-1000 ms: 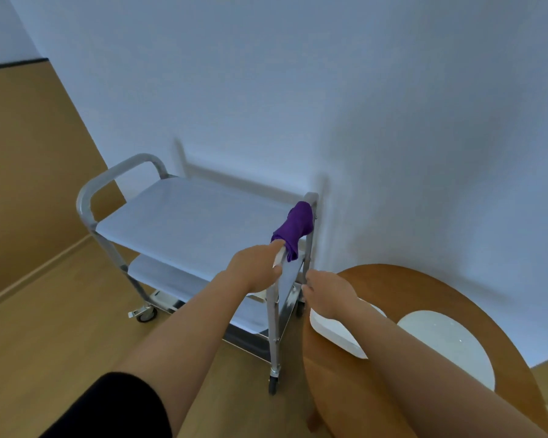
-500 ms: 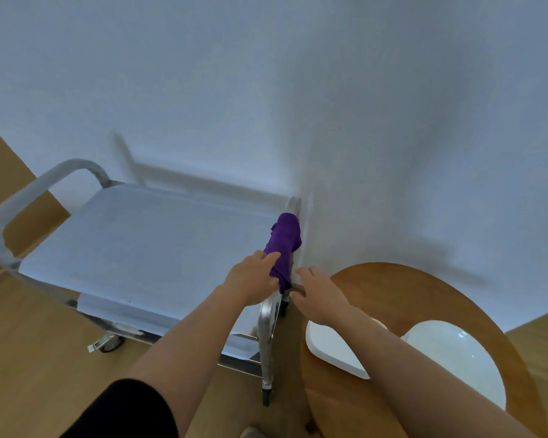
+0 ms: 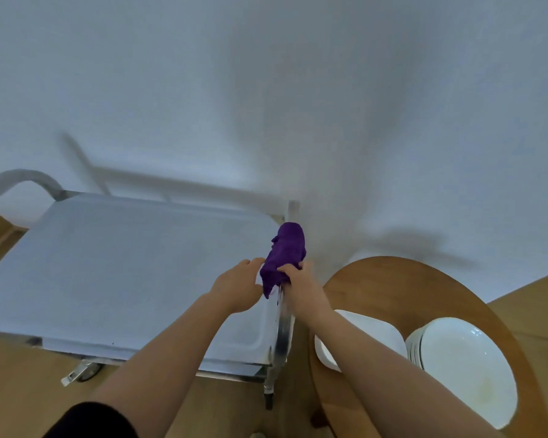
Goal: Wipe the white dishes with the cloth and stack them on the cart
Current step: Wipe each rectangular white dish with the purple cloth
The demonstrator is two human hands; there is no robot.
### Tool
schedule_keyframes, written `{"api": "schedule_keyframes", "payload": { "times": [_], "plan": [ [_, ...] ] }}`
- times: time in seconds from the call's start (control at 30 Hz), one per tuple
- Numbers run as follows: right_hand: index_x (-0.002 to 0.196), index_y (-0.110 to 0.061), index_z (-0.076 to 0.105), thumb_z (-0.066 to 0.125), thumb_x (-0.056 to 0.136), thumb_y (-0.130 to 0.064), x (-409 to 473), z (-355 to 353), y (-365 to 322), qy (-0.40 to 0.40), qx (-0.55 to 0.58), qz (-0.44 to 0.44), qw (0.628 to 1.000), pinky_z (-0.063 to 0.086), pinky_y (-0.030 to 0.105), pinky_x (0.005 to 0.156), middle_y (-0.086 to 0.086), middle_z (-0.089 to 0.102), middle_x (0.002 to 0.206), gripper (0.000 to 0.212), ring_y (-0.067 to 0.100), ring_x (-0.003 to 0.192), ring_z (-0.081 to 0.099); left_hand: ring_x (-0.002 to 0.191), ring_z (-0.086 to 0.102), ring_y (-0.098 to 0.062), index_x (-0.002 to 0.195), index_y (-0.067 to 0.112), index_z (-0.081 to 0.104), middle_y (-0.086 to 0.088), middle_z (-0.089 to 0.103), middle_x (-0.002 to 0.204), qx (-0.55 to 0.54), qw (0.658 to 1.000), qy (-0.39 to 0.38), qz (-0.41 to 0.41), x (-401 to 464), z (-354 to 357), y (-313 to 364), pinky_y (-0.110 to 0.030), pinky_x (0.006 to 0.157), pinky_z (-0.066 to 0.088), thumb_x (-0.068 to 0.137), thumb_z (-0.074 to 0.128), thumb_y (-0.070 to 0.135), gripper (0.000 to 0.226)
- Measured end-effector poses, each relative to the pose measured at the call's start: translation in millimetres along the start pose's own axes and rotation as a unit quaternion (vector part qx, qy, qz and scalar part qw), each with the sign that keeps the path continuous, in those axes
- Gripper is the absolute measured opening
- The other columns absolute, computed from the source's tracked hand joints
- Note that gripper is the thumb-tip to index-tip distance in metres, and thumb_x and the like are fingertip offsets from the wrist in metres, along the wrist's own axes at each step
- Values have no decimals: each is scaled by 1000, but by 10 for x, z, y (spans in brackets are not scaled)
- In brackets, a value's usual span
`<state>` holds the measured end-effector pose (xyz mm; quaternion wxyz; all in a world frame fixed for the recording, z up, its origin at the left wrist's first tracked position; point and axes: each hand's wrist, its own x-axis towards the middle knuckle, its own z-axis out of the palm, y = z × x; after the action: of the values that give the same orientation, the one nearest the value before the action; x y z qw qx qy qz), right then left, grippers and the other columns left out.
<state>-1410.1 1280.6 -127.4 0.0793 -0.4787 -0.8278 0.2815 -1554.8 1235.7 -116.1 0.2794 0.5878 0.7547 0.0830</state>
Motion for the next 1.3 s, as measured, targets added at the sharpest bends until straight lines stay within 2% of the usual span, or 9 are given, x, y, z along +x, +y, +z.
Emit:
{"api": "schedule_keyframes", "payload": {
  "times": [0.17,0.33,0.4,0.5,0.63,0.73,0.93,1.03,1.3],
  "plan": [
    [115,-15,54,42,96,-6,-74,-174,87,53,107,33,992,36,2,70,-1,48,109,24,6,90,47,123,45,-23,140,15,39,-9,45,139,-80,992,76,60,54,39,257,-34,104,37,92,48,15,49],
    [76,-24,55,49,87,-5,-278,-447,149,150,293,107,938,42,12,60,-4,56,82,23,9,77,53,146,-2,-23,150,24,16,2,14,159,75,976,42,199,26,128,547,-47,117,0,77,67,37,90],
    [71,-21,58,50,81,-3,-399,-600,233,161,366,119,909,46,18,54,0,56,74,22,15,74,56,145,9,-23,148,25,21,3,28,154,42,976,49,206,5,214,713,-47,116,0,77,69,39,86],
    [83,-18,60,51,74,-6,-599,-777,470,177,501,145,835,49,21,52,5,58,85,18,19,80,56,114,55,-15,135,27,42,6,61,121,-84,973,58,209,-20,442,1006,-38,108,35,81,69,33,60],
    [106,-27,55,67,74,-31,-920,-751,911,193,640,214,712,51,30,70,4,60,107,35,21,98,59,83,61,0,134,30,40,19,61,96,-155,978,19,141,-116,903,1404,-14,72,47,88,60,30,51],
    [116,-24,50,72,68,-46,-1179,-556,1233,122,620,261,729,52,34,79,2,61,111,58,23,106,58,95,63,-4,137,29,37,17,60,107,-183,977,12,112,-184,1397,1703,-13,73,48,88,59,24,54],
    [128,-26,42,73,79,-19,-1505,-293,1881,127,569,386,715,52,32,85,-2,56,115,59,17,103,54,103,57,3,119,51,40,34,55,106,-366,921,-118,57,-396,2123,1927,-10,74,49,71,61,22,61],
    [130,-19,42,68,83,-11,-1615,-223,2180,113,559,404,715,54,35,81,3,58,111,55,22,100,57,103,57,-3,129,27,47,12,58,119,-465,875,-121,-56,-380,2365,1790,-12,72,52,78,59,15,53],
    [117,-24,48,68,79,-7,-1503,-14,2354,97,567,364,732,50,19,58,-1,60,101,46,17,92,60,104,56,-14,128,15,54,-6,61,123,-201,954,61,-216,-1,2521,1062,-25,84,43,97,48,35,37]
  ]
}}
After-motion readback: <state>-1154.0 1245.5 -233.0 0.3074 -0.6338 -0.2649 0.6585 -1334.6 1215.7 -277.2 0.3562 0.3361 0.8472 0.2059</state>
